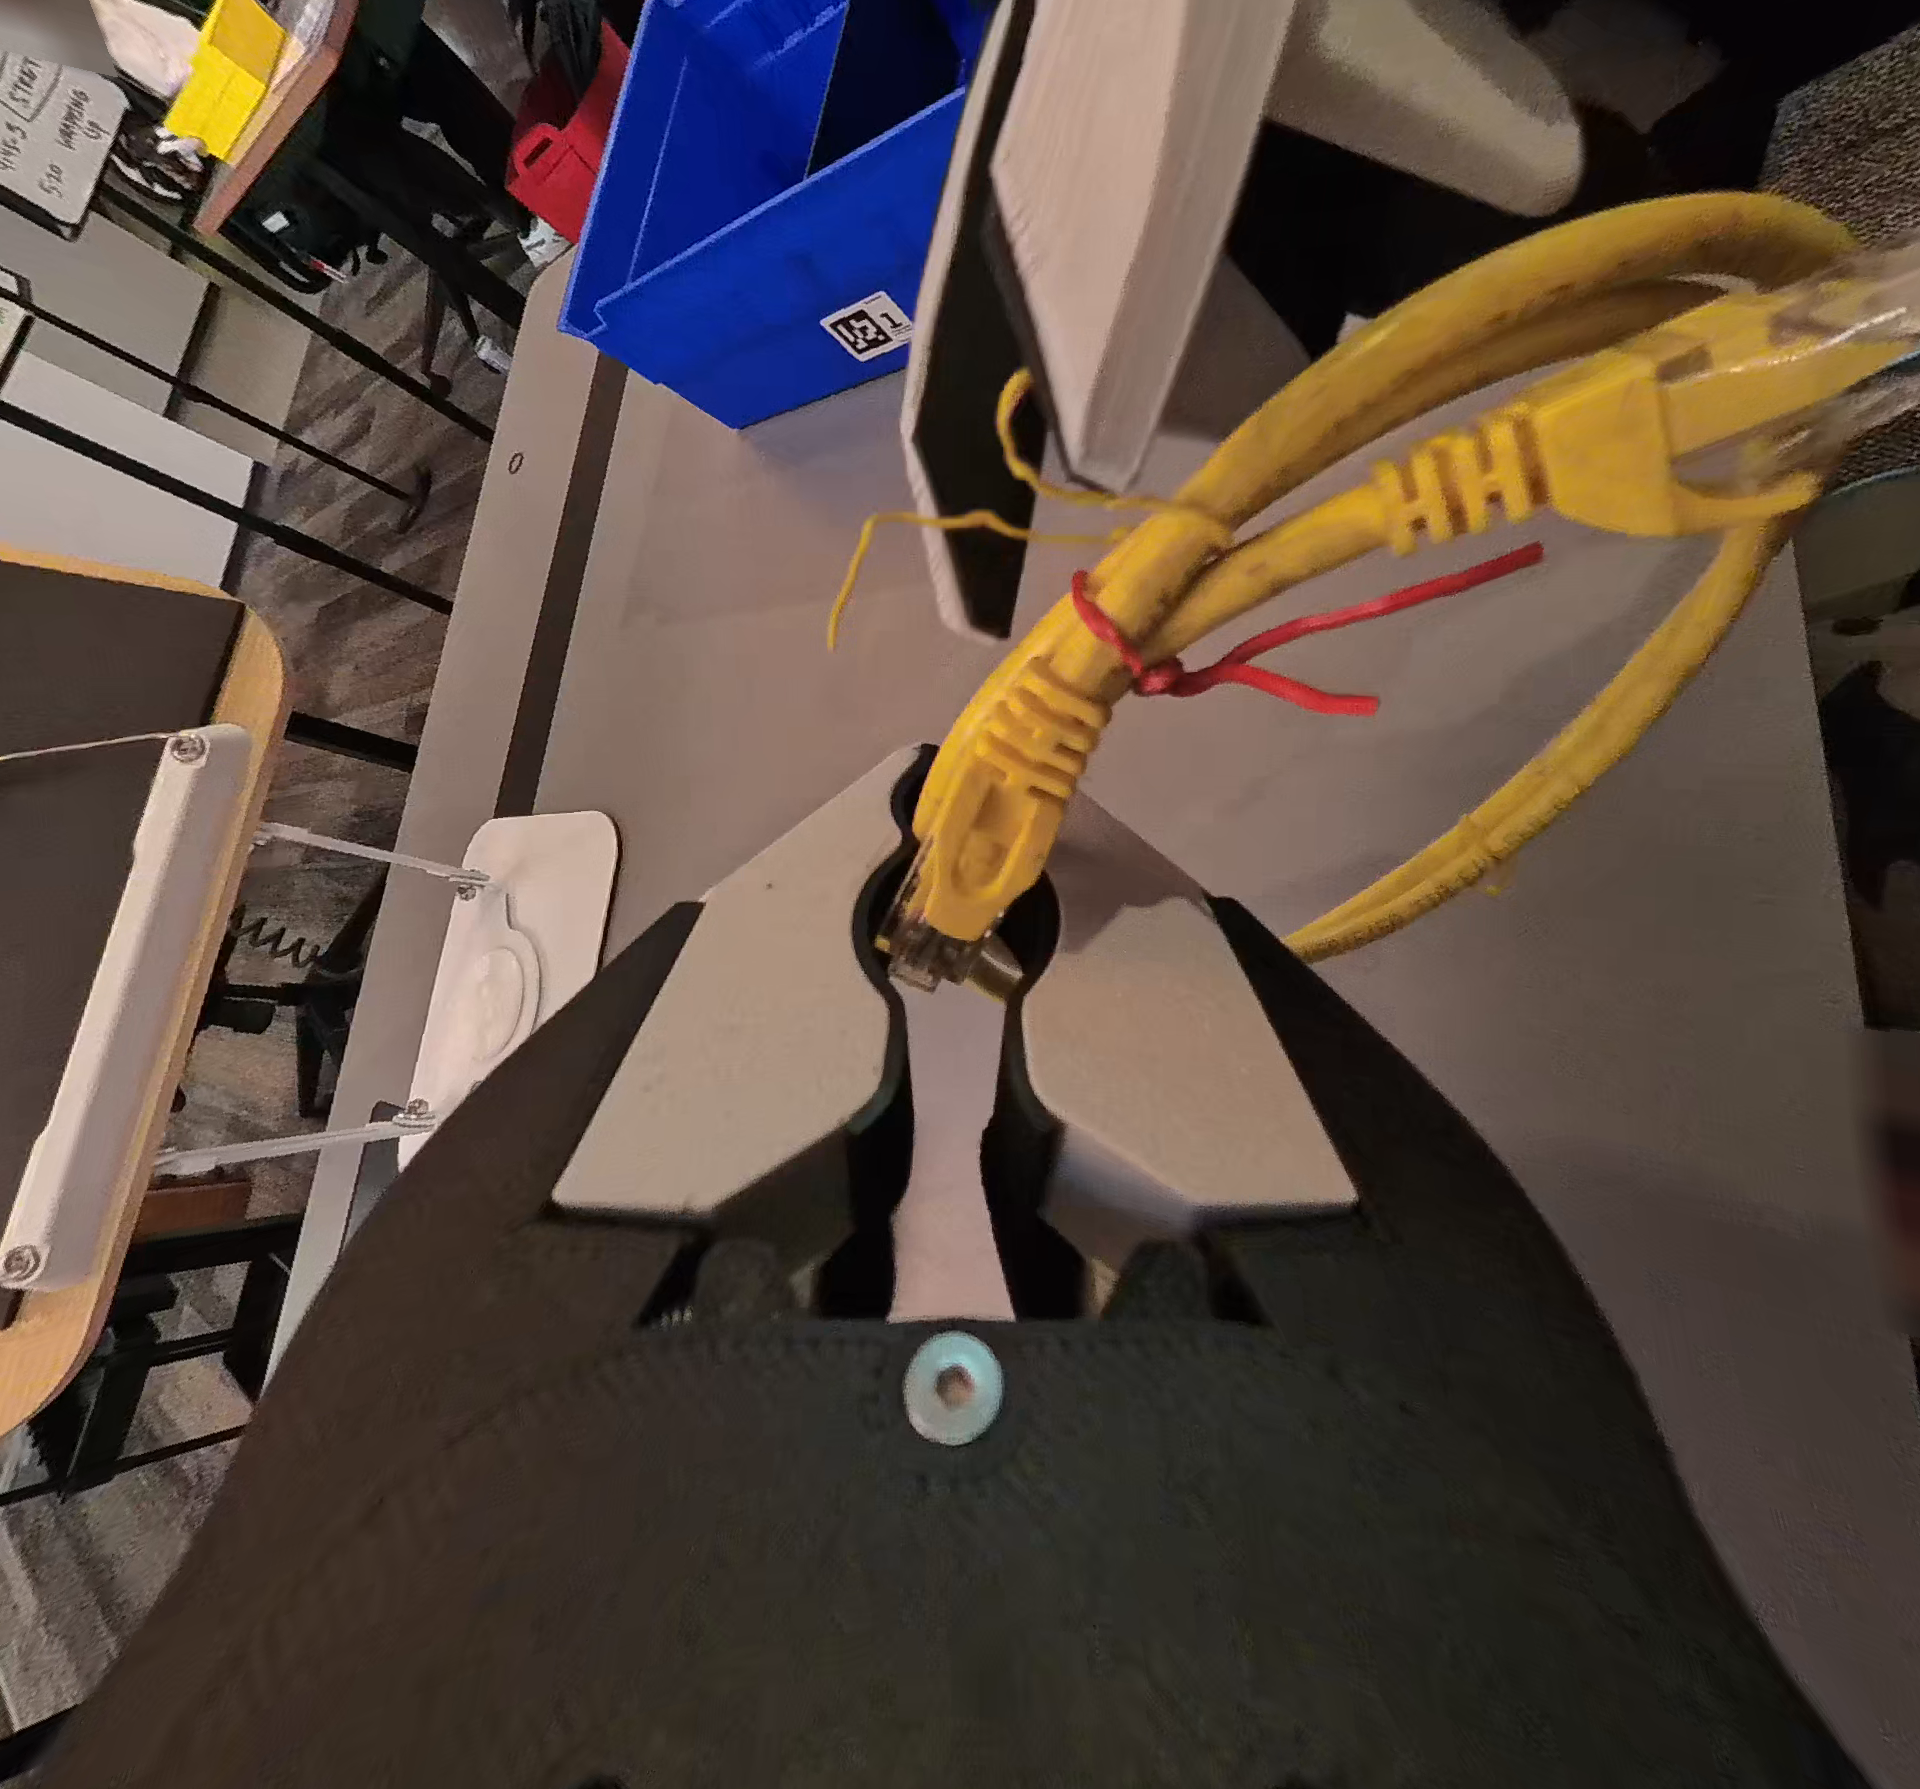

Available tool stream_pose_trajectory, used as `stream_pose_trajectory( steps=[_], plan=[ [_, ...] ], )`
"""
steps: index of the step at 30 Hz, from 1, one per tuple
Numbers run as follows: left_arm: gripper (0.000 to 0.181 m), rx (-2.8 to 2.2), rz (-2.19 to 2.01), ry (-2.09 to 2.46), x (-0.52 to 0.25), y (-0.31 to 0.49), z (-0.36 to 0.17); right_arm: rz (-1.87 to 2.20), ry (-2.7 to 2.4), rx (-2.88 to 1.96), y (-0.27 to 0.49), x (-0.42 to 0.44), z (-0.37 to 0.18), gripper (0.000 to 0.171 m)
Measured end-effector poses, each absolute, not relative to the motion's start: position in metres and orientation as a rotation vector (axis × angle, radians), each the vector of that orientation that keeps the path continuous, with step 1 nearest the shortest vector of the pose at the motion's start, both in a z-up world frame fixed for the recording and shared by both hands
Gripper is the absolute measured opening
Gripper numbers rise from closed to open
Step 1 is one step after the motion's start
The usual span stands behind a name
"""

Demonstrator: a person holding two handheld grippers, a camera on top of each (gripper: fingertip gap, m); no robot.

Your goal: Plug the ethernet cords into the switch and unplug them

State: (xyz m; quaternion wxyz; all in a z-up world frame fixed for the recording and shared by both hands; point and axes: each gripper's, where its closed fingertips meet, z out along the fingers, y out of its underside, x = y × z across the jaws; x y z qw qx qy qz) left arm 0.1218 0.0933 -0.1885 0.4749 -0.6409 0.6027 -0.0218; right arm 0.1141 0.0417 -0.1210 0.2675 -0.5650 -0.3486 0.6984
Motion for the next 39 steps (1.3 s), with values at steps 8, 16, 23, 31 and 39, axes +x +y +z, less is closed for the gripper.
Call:
stream_pose_trajectory(
  steps=[8, 16, 23, 31, 39],
  plan=[
    [0.003, -1.561, -0.091, 1.479, 0.128, 0.091, -0.186, 1.815, -0.969, -1.493, 0.042, 0.119, -0.119, 0.001],
    [0.005, -1.629, -0.954, 1.496, 0.156, 0.048, -0.179, 1.786, -1.063, -1.350, 0.036, 0.121, -0.094, 0.000],
    [0.032, -1.601, -1.666, 1.340, 0.165, 0.043, -0.161, 1.714, -1.128, -1.327, 0.047, 0.110, -0.076, 0.000],
    [0.061, -1.754, -1.321, 0.997, 0.095, 0.122, -0.151, 1.471, -0.953, -1.398, 0.108, 0.122, -0.063, 0.000],
    [0.076, -1.772, -0.880, 0.735, 0.088, 0.113, -0.130, 1.233, -0.752, -1.443, 0.165, 0.122, -0.050, 0.000]
  ],
)
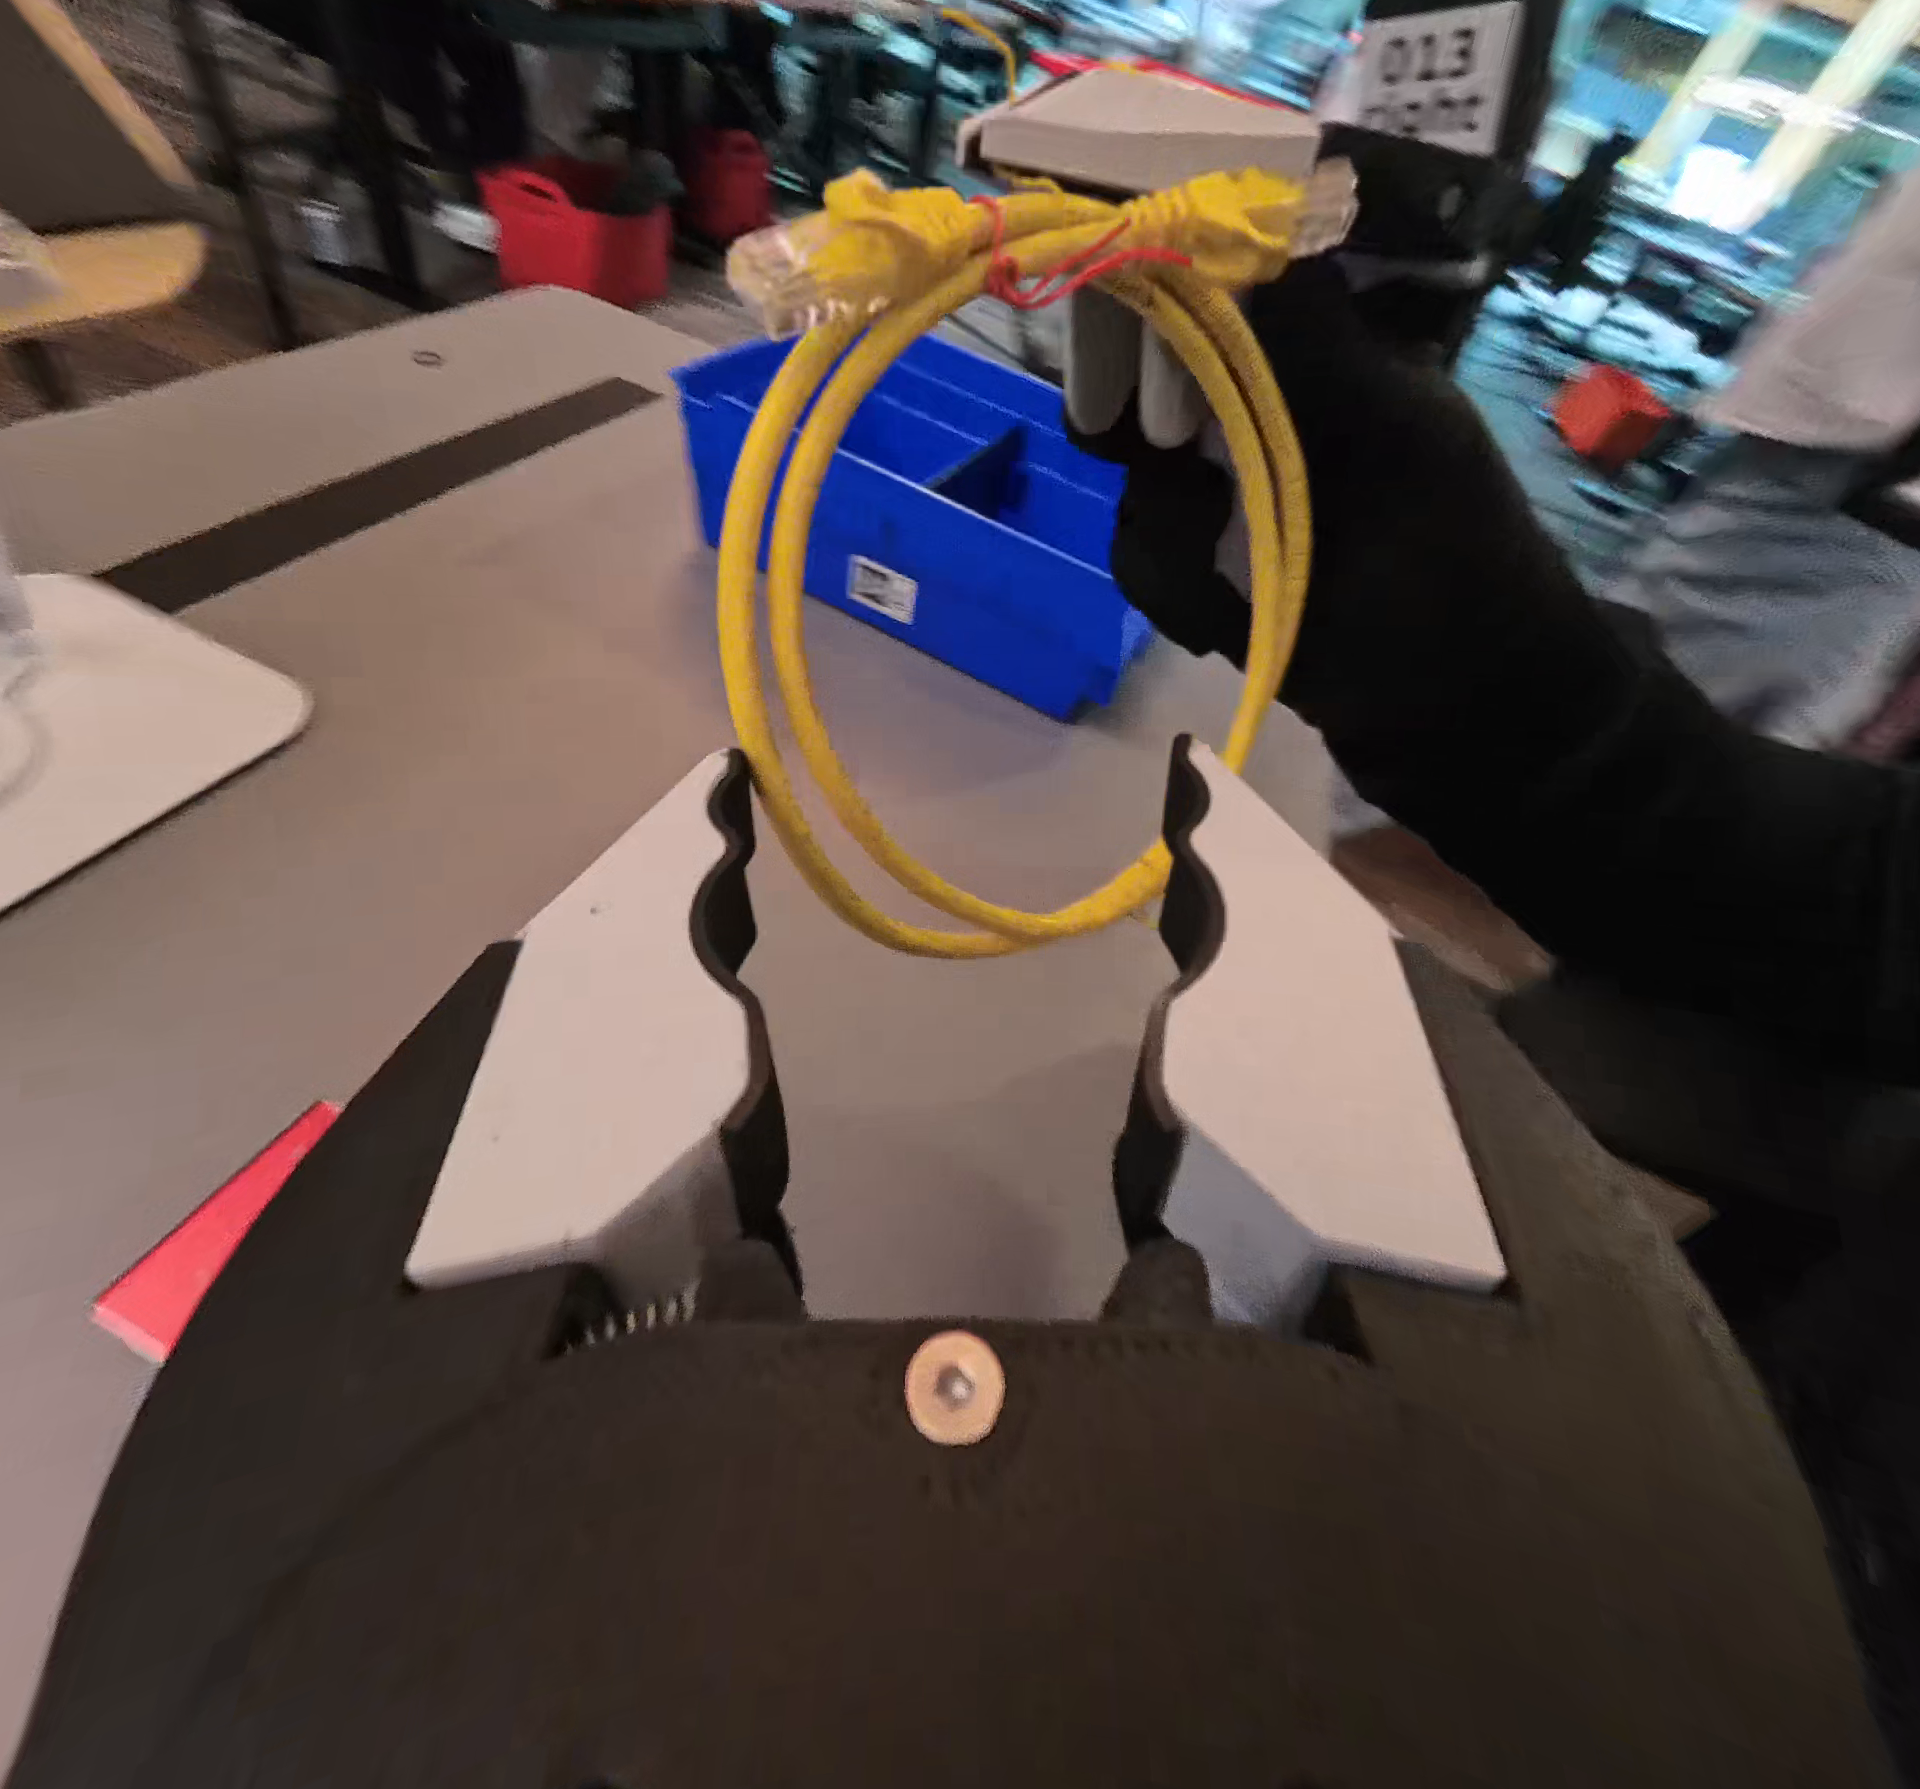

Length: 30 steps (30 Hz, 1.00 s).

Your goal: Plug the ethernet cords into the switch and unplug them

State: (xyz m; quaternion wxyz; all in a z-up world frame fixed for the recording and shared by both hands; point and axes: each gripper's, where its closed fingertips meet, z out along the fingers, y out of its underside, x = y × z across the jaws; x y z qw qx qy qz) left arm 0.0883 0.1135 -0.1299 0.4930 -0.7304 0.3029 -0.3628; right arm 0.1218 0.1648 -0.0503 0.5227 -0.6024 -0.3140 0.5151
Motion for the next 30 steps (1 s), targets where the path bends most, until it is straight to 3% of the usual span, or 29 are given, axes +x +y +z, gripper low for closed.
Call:
stream_pose_trajectory(
  steps=[3, 6, 8, 19, 25, 30],
  plan=[
    [0.070, -1.756, -0.796, 0.654, 0.069, 0.119, -0.128, 1.215, -0.743, -1.445, 0.172, 0.118, -0.048, 0.000],
    [0.081, -1.868, -0.839, 0.595, 0.045, 0.130, -0.145, 1.209, -0.739, -1.438, 0.172, 0.115, -0.044, 0.000],
    [0.076, -1.856, -0.832, 0.583, 0.035, 0.128, -0.146, 1.186, -0.731, -1.441, 0.174, 0.115, -0.042, 0.000],
    [0.076, -1.710, -0.818, 0.695, 0.144, 0.123, -0.128, 1.110, -0.735, -1.490, 0.177, 0.089, -0.048, 0.000],
    [0.012, -1.681, -0.917, 0.705, 0.157, 0.123, -0.126, 1.122, -0.745, -1.498, 0.175, 0.083, -0.055, 0.000],
    [0.008, -1.685, -0.926, 0.719, 0.136, 0.118, -0.120, 1.096, -0.782, -1.510, 0.175, 0.091, -0.056, 0.000]
  ],
)
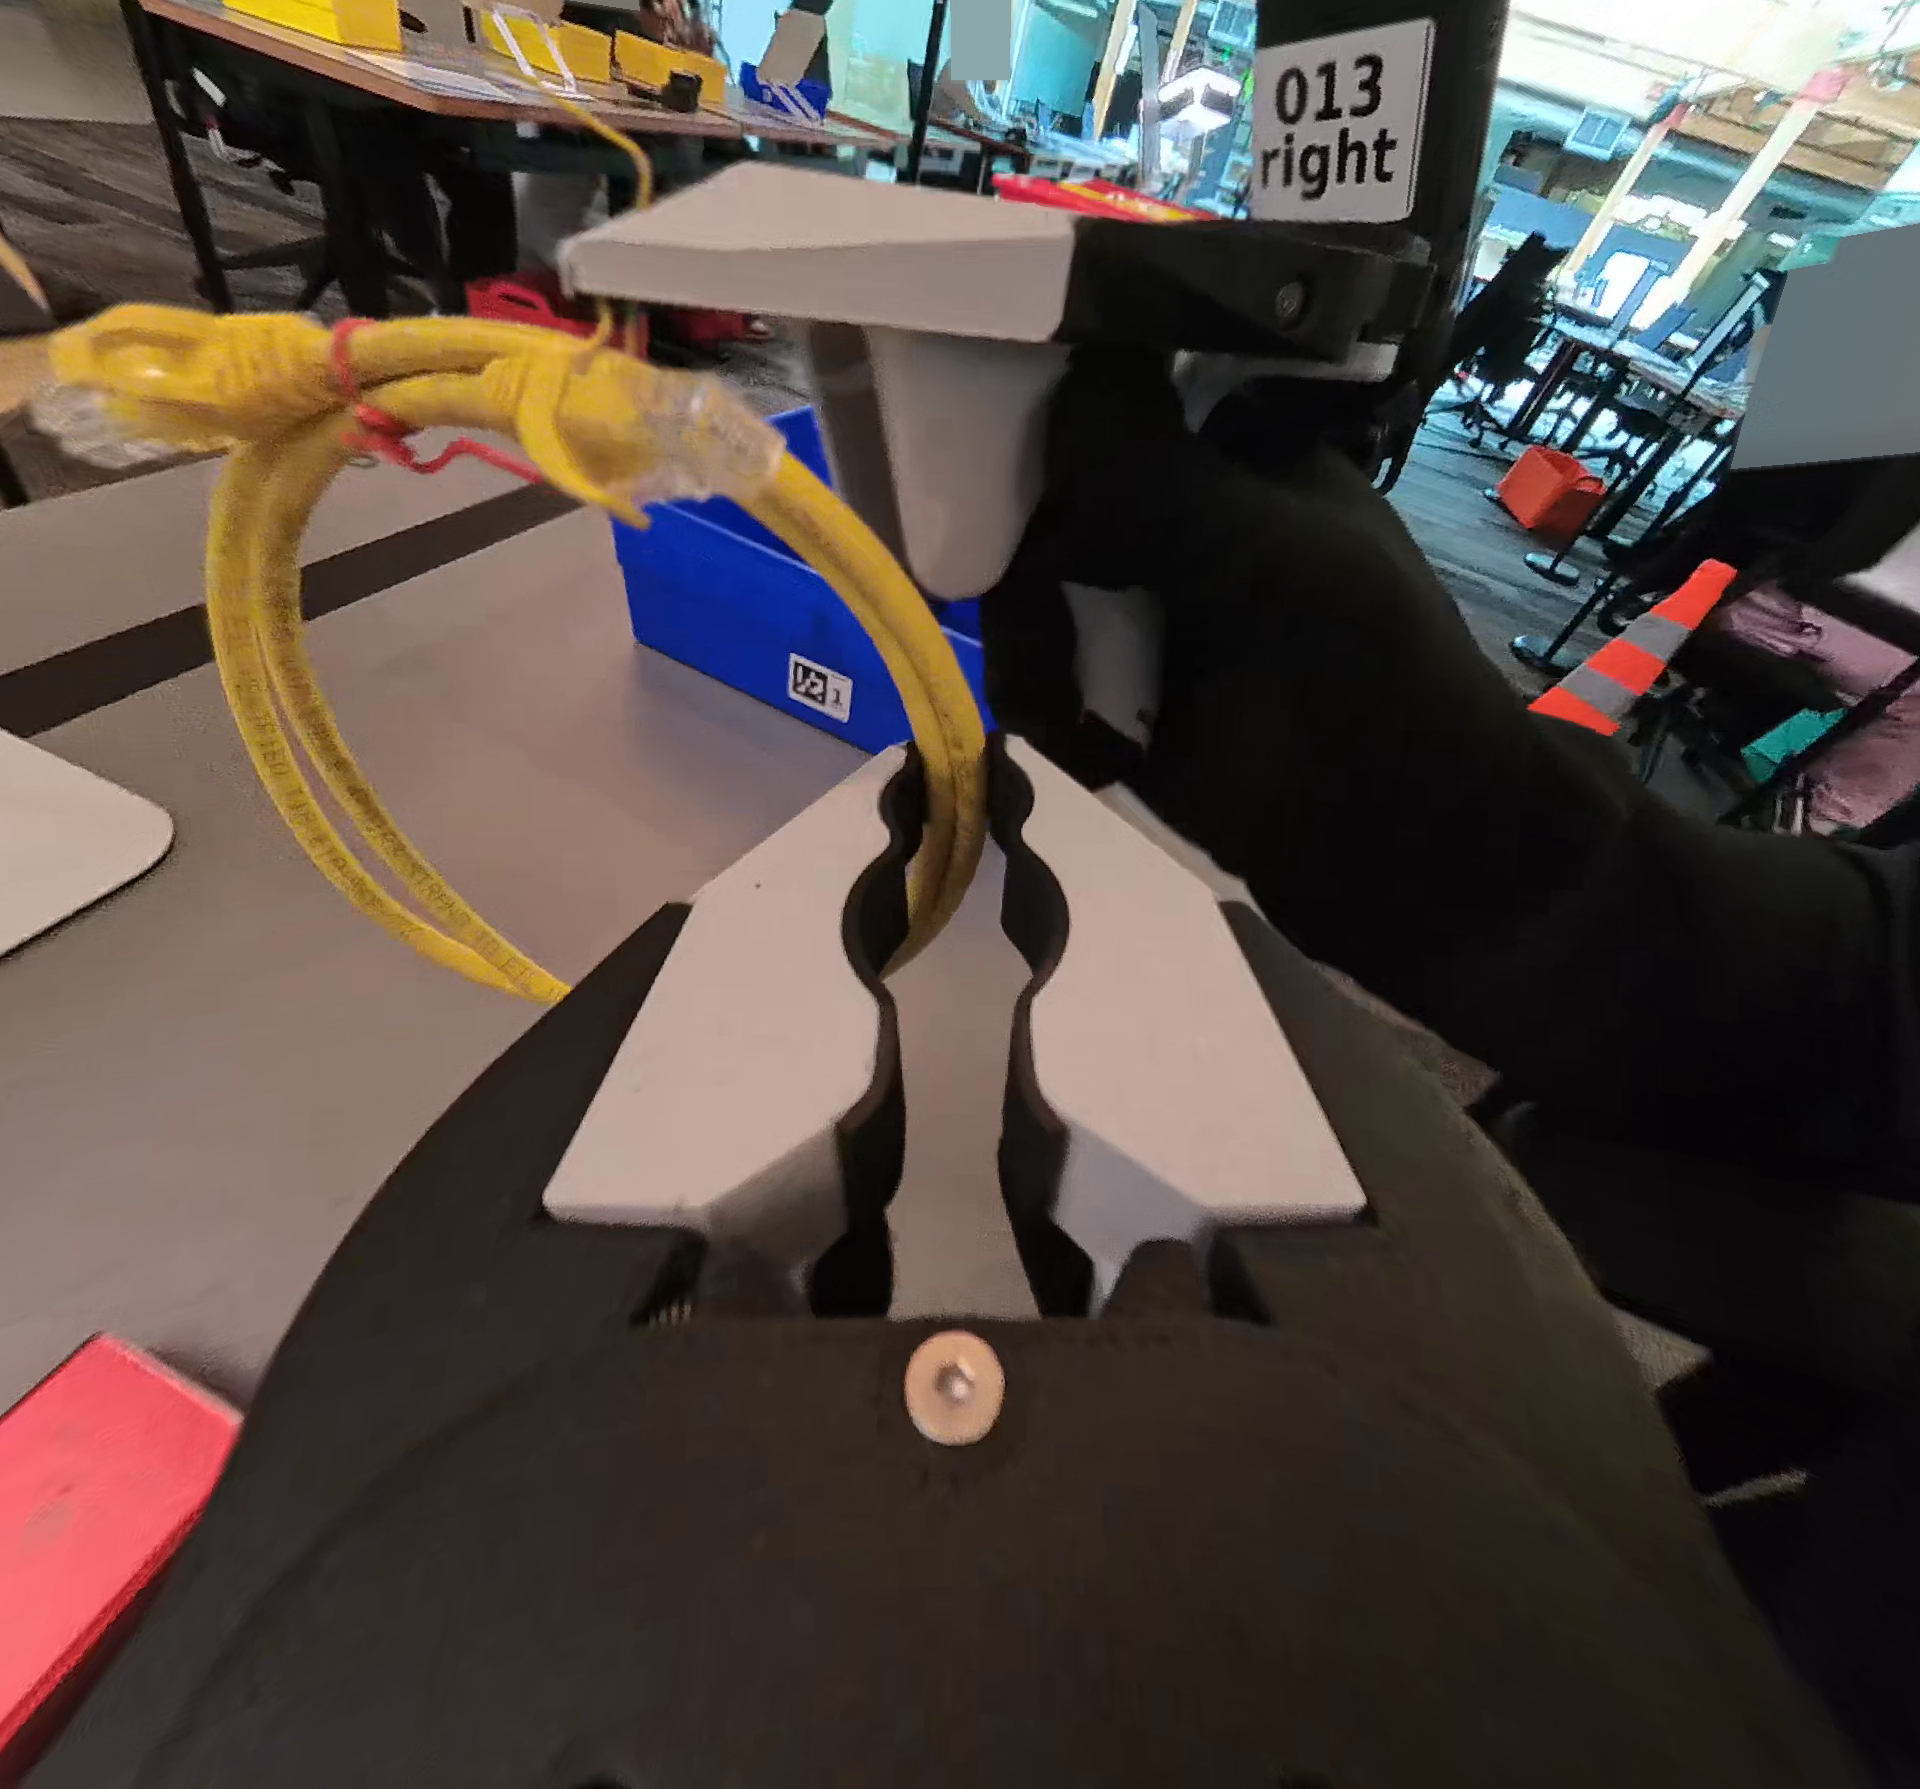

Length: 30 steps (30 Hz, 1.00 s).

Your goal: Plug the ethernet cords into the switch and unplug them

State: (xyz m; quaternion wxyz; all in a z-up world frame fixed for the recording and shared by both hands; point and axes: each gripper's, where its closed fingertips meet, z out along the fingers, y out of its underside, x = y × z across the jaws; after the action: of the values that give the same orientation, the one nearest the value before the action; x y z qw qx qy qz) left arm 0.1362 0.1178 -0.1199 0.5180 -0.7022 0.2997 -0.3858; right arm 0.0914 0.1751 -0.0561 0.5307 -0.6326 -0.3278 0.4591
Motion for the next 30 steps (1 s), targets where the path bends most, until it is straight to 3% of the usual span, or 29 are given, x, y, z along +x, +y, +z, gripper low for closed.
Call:
stream_pose_trajectory(
  steps=[9, 14, 22, 30],
  plan=[
    [0.002, -1.729, -0.813, 0.739, 0.068, 0.134, -0.076, 0.985, -1.001, -1.608, 0.174, 0.103, -0.080, 0.000],
    [0.003, -1.821, -0.681, 0.894, 0.066, 0.153, -0.063, 0.891, -1.169, -1.619, 0.159, 0.091, -0.094, 0.000],
    [0.005, -2.153, -0.662, 1.396, 0.078, 0.166, -0.095, 0.644, -1.451, -1.584, 0.140, 0.084, -0.130, 0.000],
    [0.010, -2.394, -0.479, 2.347, 0.092, 0.130, -0.158, 0.488, -1.808, -1.385, 0.080, 0.050, -0.167, 0.000]
  ],
)
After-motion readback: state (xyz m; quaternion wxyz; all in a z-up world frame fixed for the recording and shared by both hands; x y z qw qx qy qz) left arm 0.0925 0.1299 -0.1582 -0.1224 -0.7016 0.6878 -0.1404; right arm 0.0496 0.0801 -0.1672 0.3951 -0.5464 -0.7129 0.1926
